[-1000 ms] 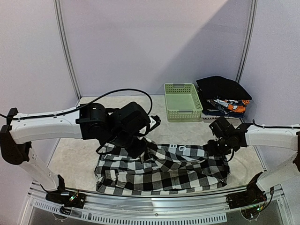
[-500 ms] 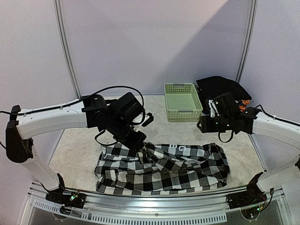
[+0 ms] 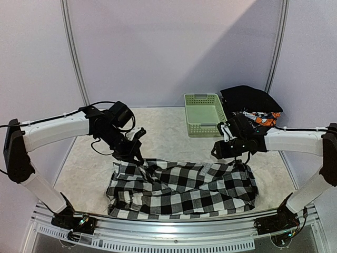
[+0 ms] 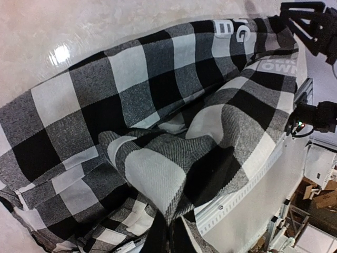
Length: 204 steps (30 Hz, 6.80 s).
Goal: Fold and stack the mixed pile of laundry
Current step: Adjust the rectangle-folded shirt at the center of the board, then rotate the rectangle-folded shirt at the center of the board.
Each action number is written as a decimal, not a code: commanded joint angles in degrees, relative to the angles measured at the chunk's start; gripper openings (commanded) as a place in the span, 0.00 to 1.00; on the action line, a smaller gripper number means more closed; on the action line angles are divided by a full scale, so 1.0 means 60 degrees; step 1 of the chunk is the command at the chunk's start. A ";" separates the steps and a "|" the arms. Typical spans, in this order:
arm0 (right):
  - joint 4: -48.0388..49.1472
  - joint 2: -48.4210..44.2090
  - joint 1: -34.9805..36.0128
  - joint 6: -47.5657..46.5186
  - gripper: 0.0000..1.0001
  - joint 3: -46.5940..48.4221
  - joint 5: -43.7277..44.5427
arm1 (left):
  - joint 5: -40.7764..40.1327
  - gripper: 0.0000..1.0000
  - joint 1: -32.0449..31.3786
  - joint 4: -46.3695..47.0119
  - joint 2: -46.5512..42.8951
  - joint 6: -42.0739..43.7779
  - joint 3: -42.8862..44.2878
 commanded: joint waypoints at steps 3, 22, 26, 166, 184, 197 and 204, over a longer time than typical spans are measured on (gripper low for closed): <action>0.0240 0.1018 -0.0049 -0.0079 0.48 -0.0029 -0.0443 | 0.2362 0.00 0.0933 0.0584 0.0446 -0.0070 -0.0538; -0.0487 0.0254 -0.0300 0.0637 0.47 -0.1393 0.2116 | 0.3143 0.05 0.1939 0.2418 0.1877 -0.1069 -0.1388; -0.0919 0.0000 -0.0373 0.0635 0.48 -0.0909 0.2576 | 0.1906 0.34 0.2077 0.1799 0.1793 -0.0795 -0.1252; -0.0734 0.1228 0.0741 0.0466 0.50 -0.0117 0.1458 | -0.3840 0.00 -0.2191 0.2890 -0.4340 -0.2649 -0.4763; -0.2133 0.1244 0.0740 0.1601 0.44 -0.0901 0.3024 | -0.3934 0.02 -0.1213 0.2660 -0.3945 -0.2153 -0.5208; -0.2240 -0.0883 0.1005 0.1167 0.49 -0.0587 0.2208 | -0.7287 0.55 -0.1471 0.0854 -0.3201 -0.1074 -0.2921; -0.1765 -0.2392 0.1947 0.1455 0.51 -0.1151 0.0716 | -0.4911 0.46 -0.1958 0.2780 -0.0436 0.0548 -0.1523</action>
